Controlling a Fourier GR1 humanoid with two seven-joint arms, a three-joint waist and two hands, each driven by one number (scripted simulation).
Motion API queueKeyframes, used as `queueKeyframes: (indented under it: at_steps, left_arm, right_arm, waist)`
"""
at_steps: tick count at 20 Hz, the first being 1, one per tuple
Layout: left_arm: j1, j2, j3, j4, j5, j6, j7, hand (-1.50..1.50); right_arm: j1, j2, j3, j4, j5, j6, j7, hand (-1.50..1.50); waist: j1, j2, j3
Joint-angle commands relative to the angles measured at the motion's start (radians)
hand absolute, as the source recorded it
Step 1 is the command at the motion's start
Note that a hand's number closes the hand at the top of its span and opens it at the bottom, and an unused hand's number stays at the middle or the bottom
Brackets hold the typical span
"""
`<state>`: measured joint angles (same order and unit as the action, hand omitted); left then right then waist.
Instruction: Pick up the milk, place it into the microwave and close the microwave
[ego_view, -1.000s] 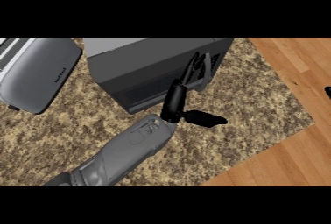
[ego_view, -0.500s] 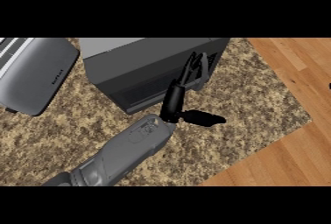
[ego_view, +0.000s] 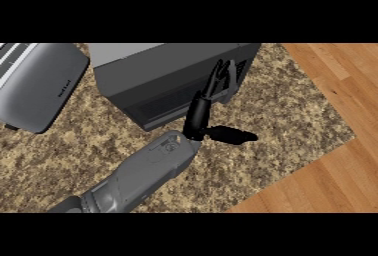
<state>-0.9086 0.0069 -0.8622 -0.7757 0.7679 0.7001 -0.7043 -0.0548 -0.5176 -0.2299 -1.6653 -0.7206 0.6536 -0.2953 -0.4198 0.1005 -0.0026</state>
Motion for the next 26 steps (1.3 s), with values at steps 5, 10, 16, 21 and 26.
queueKeyframes:
  at_steps: [5,10,16,21,26]
  left_arm:
    - [-0.065,-0.007,0.024,0.064,0.048,0.002,0.009,-1.5]
    - [-0.079,-0.007,0.015,0.061,0.071,-0.004,0.005,-1.5]
    - [-0.095,0.009,-0.022,0.173,0.054,-0.003,0.078,-1.5]
    - [-0.107,0.08,-0.043,0.248,0.012,0.087,0.101,-1.5]
    - [-0.131,0.065,-0.054,0.276,0.015,0.09,0.139,-1.5]
  right_arm:
    - [-0.015,-0.016,0.01,-0.007,-0.032,0.013,0.022,-1.5]
    - [-0.03,-0.025,0.009,-0.002,-0.056,0.015,0.033,-1.5]
    - [-0.02,-0.046,0.001,-0.002,-0.069,0.018,0.049,-1.5]
    - [-0.025,-0.05,0.002,-0.012,-0.078,0.009,0.059,-1.5]
    - [-0.008,-0.057,-0.016,-0.013,-0.091,0.003,0.062,-1.5]
  waist:
    - [-0.005,0.002,0.0]
    - [-0.014,0.004,0.001]
    - [-0.002,-0.001,0.012]
    - [0.047,-0.013,0.017]
    - [0.056,-0.016,0.016]
